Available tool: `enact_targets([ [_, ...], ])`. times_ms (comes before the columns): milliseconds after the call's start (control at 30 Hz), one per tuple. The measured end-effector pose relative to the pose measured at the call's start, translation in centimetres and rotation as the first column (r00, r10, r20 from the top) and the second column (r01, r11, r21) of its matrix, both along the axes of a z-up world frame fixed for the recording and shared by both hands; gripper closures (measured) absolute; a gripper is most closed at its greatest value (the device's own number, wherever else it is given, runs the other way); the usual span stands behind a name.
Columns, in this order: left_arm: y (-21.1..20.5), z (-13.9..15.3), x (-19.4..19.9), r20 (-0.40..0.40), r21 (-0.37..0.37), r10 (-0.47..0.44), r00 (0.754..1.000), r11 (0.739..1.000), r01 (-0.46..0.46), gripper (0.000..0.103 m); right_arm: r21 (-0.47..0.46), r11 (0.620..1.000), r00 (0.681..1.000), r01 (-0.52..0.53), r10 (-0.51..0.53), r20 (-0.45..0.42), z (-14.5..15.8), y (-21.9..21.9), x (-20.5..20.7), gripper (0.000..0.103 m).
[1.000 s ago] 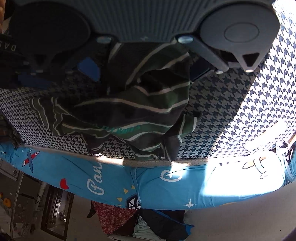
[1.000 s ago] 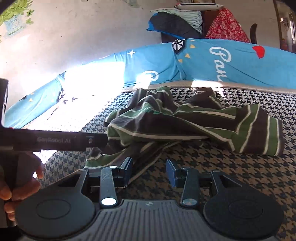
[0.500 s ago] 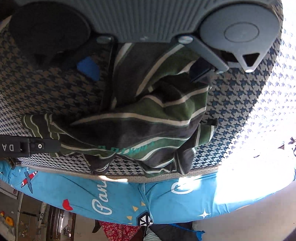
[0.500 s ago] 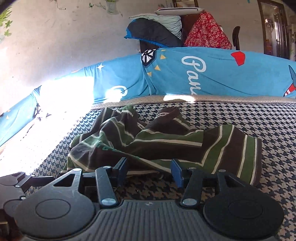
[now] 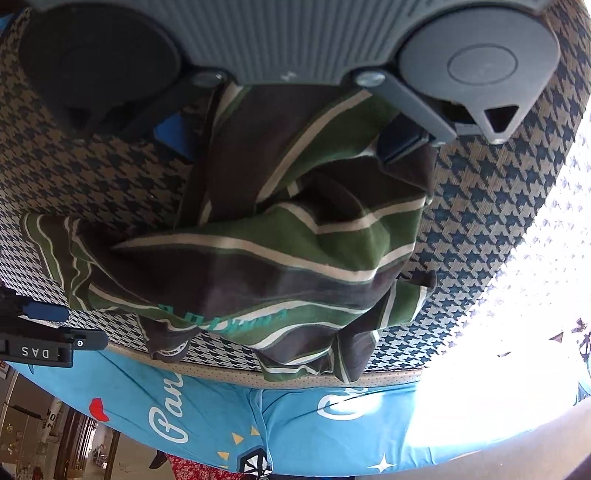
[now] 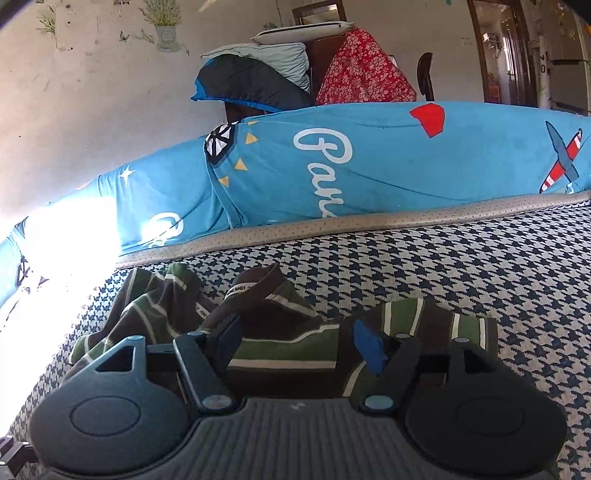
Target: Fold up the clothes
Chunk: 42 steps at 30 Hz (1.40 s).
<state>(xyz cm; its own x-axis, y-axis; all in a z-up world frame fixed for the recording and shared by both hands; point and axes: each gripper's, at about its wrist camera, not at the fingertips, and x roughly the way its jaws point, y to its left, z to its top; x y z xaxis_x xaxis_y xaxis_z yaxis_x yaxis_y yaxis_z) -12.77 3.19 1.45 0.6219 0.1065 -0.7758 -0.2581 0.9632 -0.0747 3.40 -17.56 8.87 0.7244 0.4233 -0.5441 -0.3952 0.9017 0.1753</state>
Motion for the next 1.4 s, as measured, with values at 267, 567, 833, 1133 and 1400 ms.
enact_targets([
  [267,0.0,0.1,0.3,-0.009,0.006,0.005,1.0,1.0,-0.005,0.0,-0.012,0.999,0.998,-0.049,0.049,-0.043,-1.7,2.0,2.4,0.035],
  [567,0.3,-0.1,0.2,-0.026,0.05,0.059,0.998,0.997,-0.057,0.0,-0.107,0.992,0.991,-0.071,0.058,-0.124,-3.7,4.4,3.7,0.097],
  [833,1.5,0.3,-0.2,-0.026,0.099,0.145,0.989,0.985,-0.142,0.0,-0.05,0.997,0.998,0.056,-0.055,0.021,-0.8,4.2,4.1,0.099],
  [1133,3.8,1.5,-0.9,0.01,0.106,0.274,0.962,0.956,-0.273,0.0,0.063,0.94,0.921,0.336,-0.341,0.188,2.5,2.0,6.3,0.099],
  [1400,4.1,1.8,-0.8,0.009,0.094,0.294,0.956,0.951,-0.293,0.0,0.068,0.944,0.935,0.324,-0.33,0.13,2.2,1.8,6.6,0.078],
])
